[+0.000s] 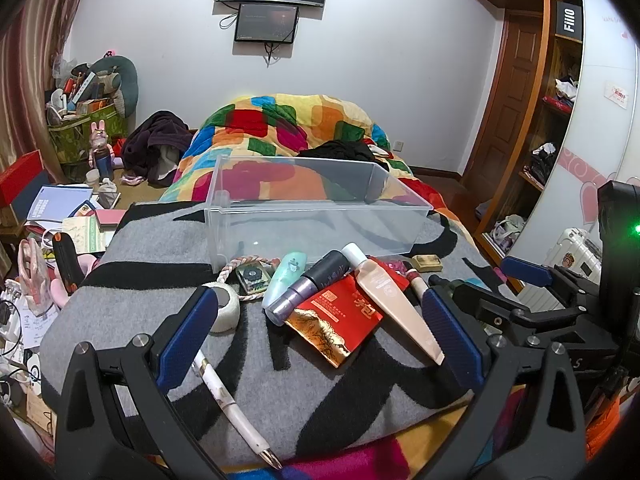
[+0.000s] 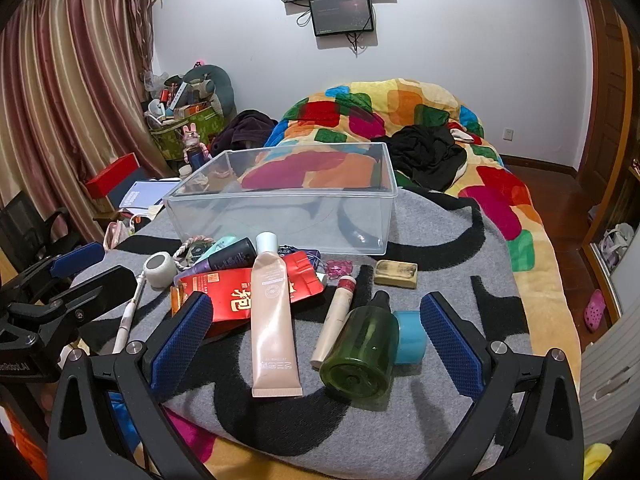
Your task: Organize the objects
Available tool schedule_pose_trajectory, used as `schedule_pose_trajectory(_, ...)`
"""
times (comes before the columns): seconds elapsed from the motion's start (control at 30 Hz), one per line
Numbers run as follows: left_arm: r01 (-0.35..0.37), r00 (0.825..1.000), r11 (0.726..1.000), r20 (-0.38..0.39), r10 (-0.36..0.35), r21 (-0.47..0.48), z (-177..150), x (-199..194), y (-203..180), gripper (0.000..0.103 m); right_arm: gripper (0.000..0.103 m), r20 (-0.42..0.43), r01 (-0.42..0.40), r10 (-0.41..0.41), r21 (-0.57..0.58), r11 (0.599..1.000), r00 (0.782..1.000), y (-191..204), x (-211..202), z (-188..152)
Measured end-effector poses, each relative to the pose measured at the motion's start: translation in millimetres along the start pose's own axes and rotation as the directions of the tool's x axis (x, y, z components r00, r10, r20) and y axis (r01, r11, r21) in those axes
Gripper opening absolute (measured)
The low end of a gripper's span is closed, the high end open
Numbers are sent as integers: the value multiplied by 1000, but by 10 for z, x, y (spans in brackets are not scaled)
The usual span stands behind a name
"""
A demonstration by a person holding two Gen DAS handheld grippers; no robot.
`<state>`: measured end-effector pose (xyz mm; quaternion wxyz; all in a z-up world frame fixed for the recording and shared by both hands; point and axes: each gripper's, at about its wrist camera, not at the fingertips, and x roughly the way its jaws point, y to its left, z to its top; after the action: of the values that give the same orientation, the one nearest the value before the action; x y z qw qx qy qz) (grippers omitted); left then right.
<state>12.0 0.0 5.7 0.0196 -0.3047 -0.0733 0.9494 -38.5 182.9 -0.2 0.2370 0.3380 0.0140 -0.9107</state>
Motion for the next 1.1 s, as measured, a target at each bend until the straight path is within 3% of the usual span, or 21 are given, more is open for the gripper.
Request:
schedule_pose_trajectory(0.3, -11, 1000, 1000, -13, 10, -14, -28, -25, 57, 102, 102, 25, -2, 2, -5, 1000, 1000, -34, -48, -22)
schedule_pose_trajectory(0.37, -22, 1000, 999, -23, 21, -33, -46, -37, 133, 87, 102, 32, 7, -6, -6, 1000, 999, -68, -70, -37)
schedule_pose_trajectory(0.43, -43, 998, 998, -50, 41, -48, -79, -17, 214, 82, 100, 36, 24, -24, 0, 1000, 999, -125, -84, -51)
schedule_pose_trajectory(0.7, -163, 977, 979, -160, 142, -125, -360, 141, 571, 71, 81, -7, 79, -79, 84, 993, 997, -498, -5, -143)
schedule_pose_trajectory(0.83, -185, 963, 971, -222, 150, -149, -481, 289, 652, 56, 73, -34, 99, -96, 120, 988, 995, -623, 62, -188)
schedule_pose_trajectory(0.9, -217, 961, 969, -202, 189, -122, -488, 293, 614, 54, 71, -49, 96, -90, 135, 986, 995, -663, 105, -208)
schedule_pose_trajectory(1.1, -277, 948, 960, -179, 264, -48, -536, 310, 595, 31, 66, -53, 81, -75, 137, 987, 996, -643, 160, -208)
